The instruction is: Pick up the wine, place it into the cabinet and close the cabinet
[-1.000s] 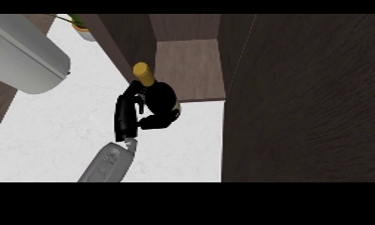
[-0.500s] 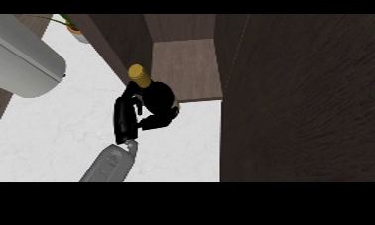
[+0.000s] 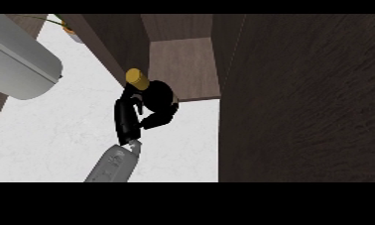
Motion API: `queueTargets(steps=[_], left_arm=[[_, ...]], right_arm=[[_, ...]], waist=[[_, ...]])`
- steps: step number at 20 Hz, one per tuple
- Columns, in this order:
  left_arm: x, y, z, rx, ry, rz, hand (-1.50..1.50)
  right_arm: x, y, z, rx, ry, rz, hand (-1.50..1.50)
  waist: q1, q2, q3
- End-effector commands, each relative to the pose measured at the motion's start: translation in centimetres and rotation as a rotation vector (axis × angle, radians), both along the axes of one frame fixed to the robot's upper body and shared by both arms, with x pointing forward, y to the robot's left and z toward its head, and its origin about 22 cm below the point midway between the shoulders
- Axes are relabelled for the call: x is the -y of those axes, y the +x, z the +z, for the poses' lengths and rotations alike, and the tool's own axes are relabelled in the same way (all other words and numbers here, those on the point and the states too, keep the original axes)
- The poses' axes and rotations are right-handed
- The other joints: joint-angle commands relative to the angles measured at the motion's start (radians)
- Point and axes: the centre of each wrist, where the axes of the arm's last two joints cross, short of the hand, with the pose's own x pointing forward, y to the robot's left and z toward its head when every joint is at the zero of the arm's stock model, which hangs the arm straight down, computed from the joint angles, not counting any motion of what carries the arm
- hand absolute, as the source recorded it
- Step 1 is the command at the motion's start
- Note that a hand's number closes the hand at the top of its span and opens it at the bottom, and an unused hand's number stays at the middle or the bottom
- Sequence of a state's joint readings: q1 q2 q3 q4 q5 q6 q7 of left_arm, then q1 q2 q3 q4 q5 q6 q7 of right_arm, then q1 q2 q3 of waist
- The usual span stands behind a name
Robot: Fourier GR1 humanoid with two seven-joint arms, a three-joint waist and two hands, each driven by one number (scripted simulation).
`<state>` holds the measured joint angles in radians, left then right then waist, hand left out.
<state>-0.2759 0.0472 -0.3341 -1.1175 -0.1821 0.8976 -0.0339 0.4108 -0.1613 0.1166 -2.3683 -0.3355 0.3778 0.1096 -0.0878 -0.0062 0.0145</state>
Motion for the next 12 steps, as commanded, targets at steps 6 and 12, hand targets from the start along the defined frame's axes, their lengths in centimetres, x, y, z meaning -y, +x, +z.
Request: queueTargets(steps=[6,12], left_arm=[[0.1,6.1,3.1,0.0,0.145,-0.1,1.5],[0.7,6.0,2.9,0.032,0.273,-0.132,1.5]], right_arm=[[0.0,-0.6,0.8,0.007,0.021,0.061,-1.5],[0.2,-0.6,0.3,-0.003,0.039,0.053,-1.5]], waist=[[-0.051,0.032,-0.014],[-0.063,0.029,-0.012]])
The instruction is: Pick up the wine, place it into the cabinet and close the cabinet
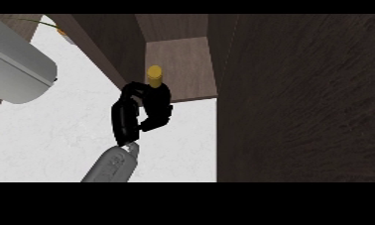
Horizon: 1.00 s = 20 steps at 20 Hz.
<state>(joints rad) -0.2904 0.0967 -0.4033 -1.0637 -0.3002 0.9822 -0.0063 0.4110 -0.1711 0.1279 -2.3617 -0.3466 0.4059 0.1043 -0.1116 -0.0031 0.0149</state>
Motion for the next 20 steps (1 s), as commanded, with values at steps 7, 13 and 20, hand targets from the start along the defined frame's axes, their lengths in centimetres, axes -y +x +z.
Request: queueTargets(steps=[7,13,20], left_arm=[[4.9,6.2,4.9,-0.013,0.044,-0.142,1.5],[5.2,6.8,4.7,-0.083,0.077,-0.087,1.5],[5.2,7.6,4.1,-0.112,0.146,-0.008,1.5]], right_arm=[[0.0,0.1,0.4,0.021,0.042,0.033,-1.5],[0.1,0.1,0.3,0.012,0.046,0.025,-1.5],[0.2,-0.1,0.5,0.016,0.041,0.023,-1.5]], waist=[[-0.036,0.03,-0.014],[-0.029,0.026,-0.012],[-0.031,0.028,-0.013]])
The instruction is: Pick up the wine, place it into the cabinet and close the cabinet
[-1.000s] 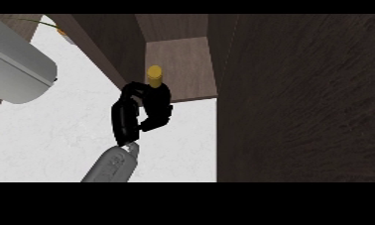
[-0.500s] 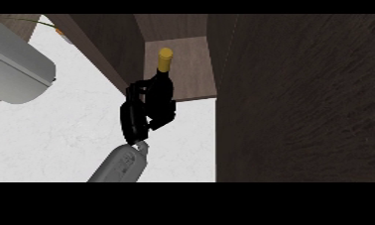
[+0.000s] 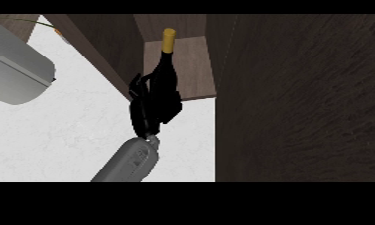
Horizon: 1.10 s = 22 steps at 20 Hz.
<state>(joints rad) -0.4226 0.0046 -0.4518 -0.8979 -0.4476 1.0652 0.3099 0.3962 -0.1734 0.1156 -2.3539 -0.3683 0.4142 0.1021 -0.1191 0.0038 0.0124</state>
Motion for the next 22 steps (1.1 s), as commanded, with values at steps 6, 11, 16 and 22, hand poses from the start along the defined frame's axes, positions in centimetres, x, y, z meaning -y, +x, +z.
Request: queueTargets(steps=[6,11,16,22], left_arm=[[0.3,7.5,5.1,-0.002,0.222,-0.081,-1.5],[0.7,9.7,6.9,-0.074,0.263,-0.081,-1.5],[3.0,10.3,7.6,-0.095,0.262,-0.109,-1.5],[2.9,10.5,8.5,0.025,0.138,-0.152,-1.5]], right_arm=[[0.4,-0.6,0.7,0.0,0.004,0.014,-1.5],[0.4,-1.1,0.9,0.023,0.011,0.008,-1.5],[0.5,-0.9,0.5,-0.008,0.03,0.006,-1.5],[0.8,-1.7,1.4,0.002,0.012,0.034,-1.5]], waist=[[-0.019,0.02,-0.011],[-0.016,0.02,-0.014],[-0.005,0.028,-0.015],[-0.005,0.03,-0.017]])
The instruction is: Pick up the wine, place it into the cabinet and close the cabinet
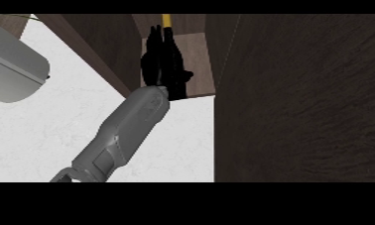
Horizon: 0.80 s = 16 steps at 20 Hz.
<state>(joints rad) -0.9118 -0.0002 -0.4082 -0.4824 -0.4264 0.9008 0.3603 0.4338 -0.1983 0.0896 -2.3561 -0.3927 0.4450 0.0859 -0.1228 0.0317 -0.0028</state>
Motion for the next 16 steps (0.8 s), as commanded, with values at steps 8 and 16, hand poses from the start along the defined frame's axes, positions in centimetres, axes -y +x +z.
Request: queueTargets(steps=[8,16], left_arm=[[-0.2,0.5,1.6,0.194,-0.196,-0.065,-1.5],[-0.3,0.8,2.9,0.307,-0.343,-0.078,-1.5]], right_arm=[[-0.9,-0.6,1.7,0.021,0.052,0.007,-1.5],[-0.9,-2.0,2.6,-0.005,0.025,0.009,-1.5]], waist=[[0.018,-0.004,-0.002],[0.048,-0.016,0.0]])
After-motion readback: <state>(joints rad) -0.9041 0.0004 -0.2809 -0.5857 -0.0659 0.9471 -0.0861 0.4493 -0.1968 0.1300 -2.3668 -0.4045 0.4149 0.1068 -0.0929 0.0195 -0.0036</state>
